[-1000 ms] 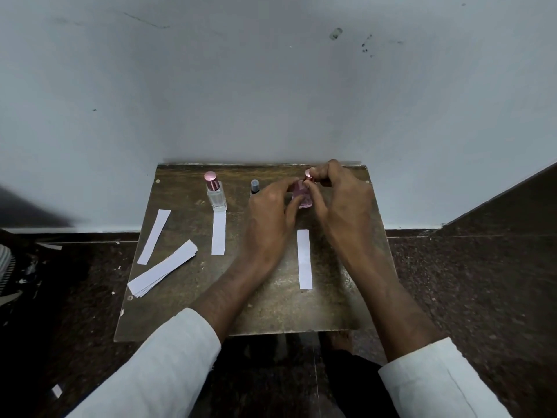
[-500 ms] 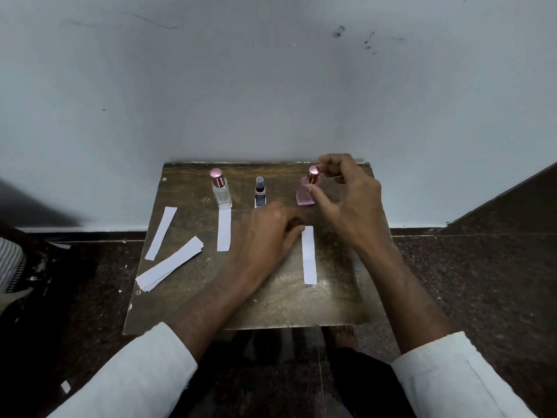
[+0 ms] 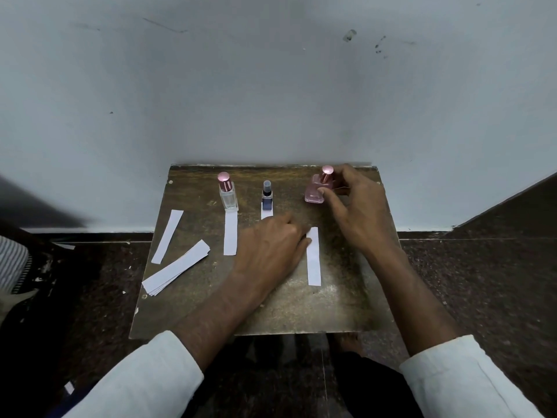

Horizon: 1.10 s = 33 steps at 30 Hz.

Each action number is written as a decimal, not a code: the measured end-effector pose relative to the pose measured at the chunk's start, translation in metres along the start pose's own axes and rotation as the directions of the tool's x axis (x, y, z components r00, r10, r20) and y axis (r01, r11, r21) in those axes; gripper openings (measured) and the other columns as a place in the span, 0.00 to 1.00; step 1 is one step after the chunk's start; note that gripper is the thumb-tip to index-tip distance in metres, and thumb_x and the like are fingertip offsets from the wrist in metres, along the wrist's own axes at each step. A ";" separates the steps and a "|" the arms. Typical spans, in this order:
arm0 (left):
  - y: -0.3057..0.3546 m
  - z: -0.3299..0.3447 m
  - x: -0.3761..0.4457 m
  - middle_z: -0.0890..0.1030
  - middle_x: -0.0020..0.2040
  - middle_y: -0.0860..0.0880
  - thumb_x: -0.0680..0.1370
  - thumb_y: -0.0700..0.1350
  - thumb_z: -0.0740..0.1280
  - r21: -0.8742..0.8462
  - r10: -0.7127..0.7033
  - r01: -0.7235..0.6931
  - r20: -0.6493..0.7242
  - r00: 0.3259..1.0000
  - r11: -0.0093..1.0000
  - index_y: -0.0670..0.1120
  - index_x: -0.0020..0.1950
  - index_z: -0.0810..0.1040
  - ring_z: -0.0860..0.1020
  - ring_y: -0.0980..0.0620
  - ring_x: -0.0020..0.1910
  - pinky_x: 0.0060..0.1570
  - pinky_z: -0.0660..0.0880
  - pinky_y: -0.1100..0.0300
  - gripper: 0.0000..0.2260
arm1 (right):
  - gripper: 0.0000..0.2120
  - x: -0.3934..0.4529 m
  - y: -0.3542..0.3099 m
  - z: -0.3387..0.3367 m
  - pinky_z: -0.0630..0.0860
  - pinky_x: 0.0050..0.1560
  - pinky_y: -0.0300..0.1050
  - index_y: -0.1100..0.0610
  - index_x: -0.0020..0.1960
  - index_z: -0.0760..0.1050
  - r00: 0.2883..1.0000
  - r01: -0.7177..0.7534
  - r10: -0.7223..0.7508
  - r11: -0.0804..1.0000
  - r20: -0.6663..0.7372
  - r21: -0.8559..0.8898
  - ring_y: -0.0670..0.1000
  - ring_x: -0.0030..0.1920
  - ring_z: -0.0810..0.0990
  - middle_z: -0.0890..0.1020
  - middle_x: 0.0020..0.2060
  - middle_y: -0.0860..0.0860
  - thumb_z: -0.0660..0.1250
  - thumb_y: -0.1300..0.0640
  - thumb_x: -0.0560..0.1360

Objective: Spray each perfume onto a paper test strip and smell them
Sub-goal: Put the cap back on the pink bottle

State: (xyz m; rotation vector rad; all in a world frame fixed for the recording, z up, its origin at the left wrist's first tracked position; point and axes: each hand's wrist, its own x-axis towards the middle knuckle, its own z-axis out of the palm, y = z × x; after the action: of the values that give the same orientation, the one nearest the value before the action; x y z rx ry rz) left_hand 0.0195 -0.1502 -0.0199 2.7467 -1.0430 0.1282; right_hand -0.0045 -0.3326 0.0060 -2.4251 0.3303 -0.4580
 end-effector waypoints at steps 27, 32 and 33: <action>0.002 0.009 0.031 0.85 0.55 0.48 0.88 0.54 0.63 0.037 -0.140 0.140 0.007 0.990 0.989 0.51 0.73 0.79 0.87 0.44 0.48 0.42 0.82 0.49 0.16 | 0.13 0.003 -0.001 -0.003 0.75 0.54 0.35 0.54 0.64 0.81 1.000 -0.008 0.009 0.999 -0.011 0.049 0.47 0.53 0.84 0.87 0.53 0.48 0.73 0.57 0.80; -0.002 0.006 0.025 0.83 0.52 0.51 0.88 0.55 0.60 0.041 -0.131 0.132 -0.011 0.991 0.990 0.51 0.67 0.82 0.85 0.46 0.47 0.38 0.75 0.54 0.16 | 0.14 0.003 -0.001 -0.005 0.77 0.56 0.37 0.54 0.65 0.80 1.000 0.003 -0.003 0.998 -0.005 0.066 0.48 0.53 0.84 0.87 0.53 0.48 0.73 0.59 0.80; -0.003 0.006 0.023 0.83 0.52 0.52 0.88 0.56 0.60 0.043 -0.125 0.125 -0.001 0.992 0.991 0.51 0.65 0.83 0.85 0.47 0.47 0.38 0.73 0.55 0.16 | 0.14 0.002 -0.002 -0.005 0.74 0.54 0.30 0.54 0.65 0.80 1.000 0.007 -0.007 0.998 0.000 0.059 0.47 0.52 0.84 0.87 0.52 0.48 0.73 0.59 0.80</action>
State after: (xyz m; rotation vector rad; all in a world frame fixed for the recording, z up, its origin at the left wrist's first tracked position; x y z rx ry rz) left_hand 0.0391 -0.1644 -0.0232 2.8422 -0.8747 0.1306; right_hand -0.0047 -0.3349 0.0113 -2.3697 0.3038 -0.4643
